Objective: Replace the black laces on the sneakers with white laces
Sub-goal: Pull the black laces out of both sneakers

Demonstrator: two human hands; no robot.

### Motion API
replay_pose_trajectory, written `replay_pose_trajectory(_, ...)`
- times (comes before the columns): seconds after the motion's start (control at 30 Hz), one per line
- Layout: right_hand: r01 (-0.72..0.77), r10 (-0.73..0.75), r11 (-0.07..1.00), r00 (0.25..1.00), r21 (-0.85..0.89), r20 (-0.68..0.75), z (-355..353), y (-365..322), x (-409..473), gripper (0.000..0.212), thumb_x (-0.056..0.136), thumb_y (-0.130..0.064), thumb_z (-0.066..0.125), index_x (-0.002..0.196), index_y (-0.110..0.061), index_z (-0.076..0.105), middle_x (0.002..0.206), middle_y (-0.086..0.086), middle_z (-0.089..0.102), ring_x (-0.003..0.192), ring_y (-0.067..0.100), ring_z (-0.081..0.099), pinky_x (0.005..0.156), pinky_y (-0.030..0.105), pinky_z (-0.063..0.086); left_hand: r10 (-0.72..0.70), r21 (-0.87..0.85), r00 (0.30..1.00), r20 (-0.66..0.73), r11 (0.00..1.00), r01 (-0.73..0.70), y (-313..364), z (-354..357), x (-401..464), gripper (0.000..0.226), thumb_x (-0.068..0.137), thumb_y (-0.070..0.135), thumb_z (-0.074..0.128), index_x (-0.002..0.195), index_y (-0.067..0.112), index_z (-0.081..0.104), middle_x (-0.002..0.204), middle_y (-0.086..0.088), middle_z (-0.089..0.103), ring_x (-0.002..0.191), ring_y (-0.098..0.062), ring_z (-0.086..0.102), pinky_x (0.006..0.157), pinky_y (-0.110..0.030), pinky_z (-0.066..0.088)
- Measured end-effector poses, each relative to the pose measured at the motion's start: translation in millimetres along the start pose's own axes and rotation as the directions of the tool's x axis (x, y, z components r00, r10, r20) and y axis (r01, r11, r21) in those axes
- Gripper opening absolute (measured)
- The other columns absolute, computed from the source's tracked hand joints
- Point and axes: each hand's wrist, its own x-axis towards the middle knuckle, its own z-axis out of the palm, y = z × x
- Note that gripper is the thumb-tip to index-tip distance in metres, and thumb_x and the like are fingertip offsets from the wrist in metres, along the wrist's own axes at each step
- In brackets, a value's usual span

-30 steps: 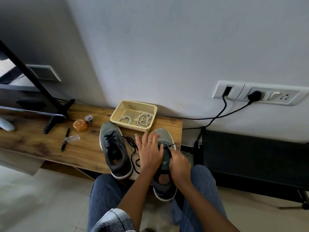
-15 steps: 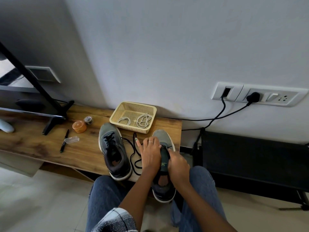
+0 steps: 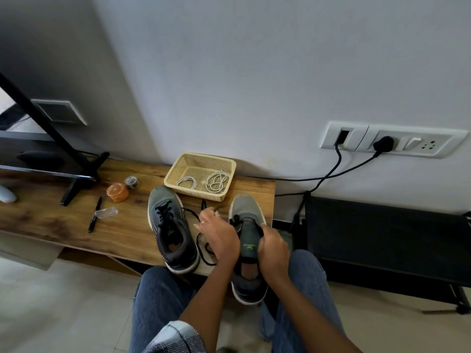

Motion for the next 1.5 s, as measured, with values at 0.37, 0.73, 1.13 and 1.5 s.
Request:
replay_pose_trajectory(0.37,0.011,-0.011,1.000,1.000,-0.023,-0.005,2.1,6.0,-1.1,0.040,0.097,-0.011,0.041,0.135,-0.018,0.049,0.115,0.008,0.062,0.103,0.027,0.060,0.076,0.039,0.049,-0.059,-0.070,0.997,0.052,0.996,0.063,-1.4,-14.3,-3.0,0.032,0.096,0.023,0.049,0.125,0.010,0.047,0.126,-0.010,0.049,0.115,-0.027,0.044,0.082,-0.028,0.032)
replay_pose_trajectory(0.73,0.208,-0.213,0.973,0.976,-0.099,-0.052,0.4,-14.2,14.4,0.025,0.096,-0.022,0.049,0.117,-0.017,0.063,0.113,0.000,0.061,0.110,0.023,0.050,0.086,0.039,0.037,0.087,0.081,0.942,0.323,0.990,-0.119,-34.6,-13.0,-37.5,0.030,0.094,0.028,0.055,0.121,0.017,0.056,0.123,0.001,0.052,0.114,-0.019,0.050,0.093,-0.035,0.044)
replay_pose_trajectory(1.13,0.352,-0.305,0.891,0.932,-0.286,0.198,6.5,-34.4,49.8,0.022,0.098,-0.021,0.045,0.108,-0.020,0.065,0.111,-0.003,0.063,0.111,0.018,0.047,0.090,0.032,0.035,0.072,0.092,0.910,0.408,0.989,-0.119,-32.5,-9.7,-35.2,0.037,0.099,0.012,0.043,0.135,0.016,0.052,0.123,0.005,0.041,0.106,-0.011,0.044,0.083,-0.018,0.037)
replay_pose_trajectory(1.5,0.289,-0.286,0.957,0.950,-0.005,0.128,11.3,-23.0,48.2,0.016,0.095,-0.002,0.046,0.084,-0.014,0.045,0.080,-0.002,0.048,0.077,0.013,0.042,0.058,0.025,0.027,0.009,0.020,0.934,0.357,1.000,-0.017,-23.8,-13.4,-41.1,0.043,0.096,0.005,0.038,0.137,0.014,0.050,0.136,-0.002,0.049,0.120,-0.017,0.048,0.097,-0.028,0.041)
